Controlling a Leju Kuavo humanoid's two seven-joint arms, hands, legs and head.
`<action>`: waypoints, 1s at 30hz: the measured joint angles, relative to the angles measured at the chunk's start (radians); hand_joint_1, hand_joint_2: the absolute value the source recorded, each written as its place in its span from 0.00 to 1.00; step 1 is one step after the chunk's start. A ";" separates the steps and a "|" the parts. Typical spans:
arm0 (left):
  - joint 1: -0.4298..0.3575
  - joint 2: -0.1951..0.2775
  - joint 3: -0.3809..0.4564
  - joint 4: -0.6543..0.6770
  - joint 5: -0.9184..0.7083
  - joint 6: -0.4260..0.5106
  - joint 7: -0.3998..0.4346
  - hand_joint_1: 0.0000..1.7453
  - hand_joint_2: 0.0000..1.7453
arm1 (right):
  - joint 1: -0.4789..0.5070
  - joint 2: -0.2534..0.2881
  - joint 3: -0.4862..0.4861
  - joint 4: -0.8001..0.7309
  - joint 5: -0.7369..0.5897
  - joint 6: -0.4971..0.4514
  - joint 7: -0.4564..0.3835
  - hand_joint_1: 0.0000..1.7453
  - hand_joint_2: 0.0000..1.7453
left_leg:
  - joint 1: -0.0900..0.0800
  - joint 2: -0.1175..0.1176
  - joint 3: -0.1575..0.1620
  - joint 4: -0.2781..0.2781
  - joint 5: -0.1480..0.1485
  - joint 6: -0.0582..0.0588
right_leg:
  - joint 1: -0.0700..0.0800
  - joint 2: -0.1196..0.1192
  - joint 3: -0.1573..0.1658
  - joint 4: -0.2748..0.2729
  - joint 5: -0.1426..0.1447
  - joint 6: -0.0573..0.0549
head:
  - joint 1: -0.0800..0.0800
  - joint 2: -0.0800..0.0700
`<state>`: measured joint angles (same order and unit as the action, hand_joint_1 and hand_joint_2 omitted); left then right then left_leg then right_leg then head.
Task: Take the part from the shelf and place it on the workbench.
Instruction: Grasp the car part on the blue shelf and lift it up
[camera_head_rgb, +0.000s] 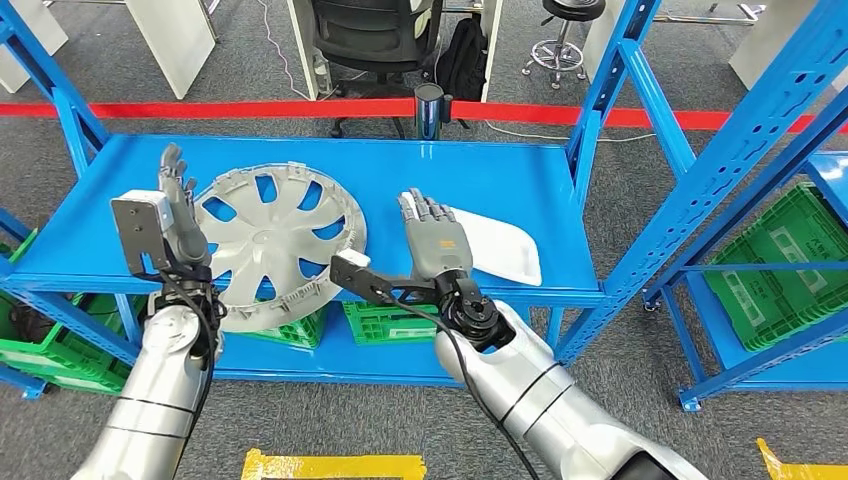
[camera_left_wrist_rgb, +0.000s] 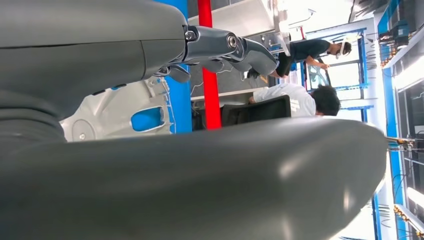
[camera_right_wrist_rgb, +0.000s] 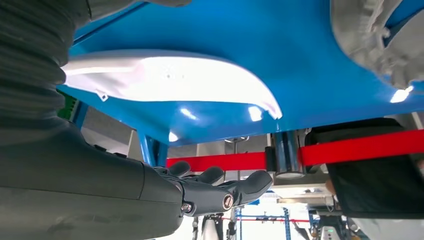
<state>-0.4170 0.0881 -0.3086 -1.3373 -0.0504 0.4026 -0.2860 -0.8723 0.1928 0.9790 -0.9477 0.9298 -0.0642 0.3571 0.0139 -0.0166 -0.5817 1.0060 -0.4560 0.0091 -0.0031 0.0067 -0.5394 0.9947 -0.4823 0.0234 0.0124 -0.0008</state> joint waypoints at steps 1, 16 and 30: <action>-0.001 0.000 0.000 0.004 0.001 0.000 -0.001 0.00 0.00 | 0.000 0.005 0.001 0.008 0.000 0.000 -0.002 0.00 1.00 | 0.000 0.000 0.000 0.000 0.000 0.000 | 0.000 0.000 0.000 0.000 0.000 0.000 | 0.000 0.000; -0.033 0.000 0.000 0.049 0.026 0.010 -0.013 0.00 0.00 | 0.022 0.072 0.022 0.163 -0.033 -0.024 -0.063 0.00 1.00 | 0.000 0.000 0.000 0.000 0.000 0.000 | 0.000 0.000 0.000 0.000 0.000 0.000 | 0.000 0.000; -0.037 0.003 0.006 0.070 0.034 0.022 -0.029 0.00 0.00 | 0.038 0.141 0.086 0.223 0.061 -0.044 -0.076 0.00 1.00 | 0.000 0.000 0.000 0.000 0.000 0.000 | 0.000 0.000 0.000 0.000 0.000 0.000 | 0.000 0.000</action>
<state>-0.4542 0.0914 -0.3027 -1.2671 -0.0164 0.4242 -0.3146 -0.8347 0.3339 1.0653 -0.7245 0.9908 -0.1082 0.2810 0.0140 -0.0163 -0.5818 1.0060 -0.4555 0.0092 -0.0030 0.0070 -0.5397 0.9949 -0.4822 0.0232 0.0123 -0.0008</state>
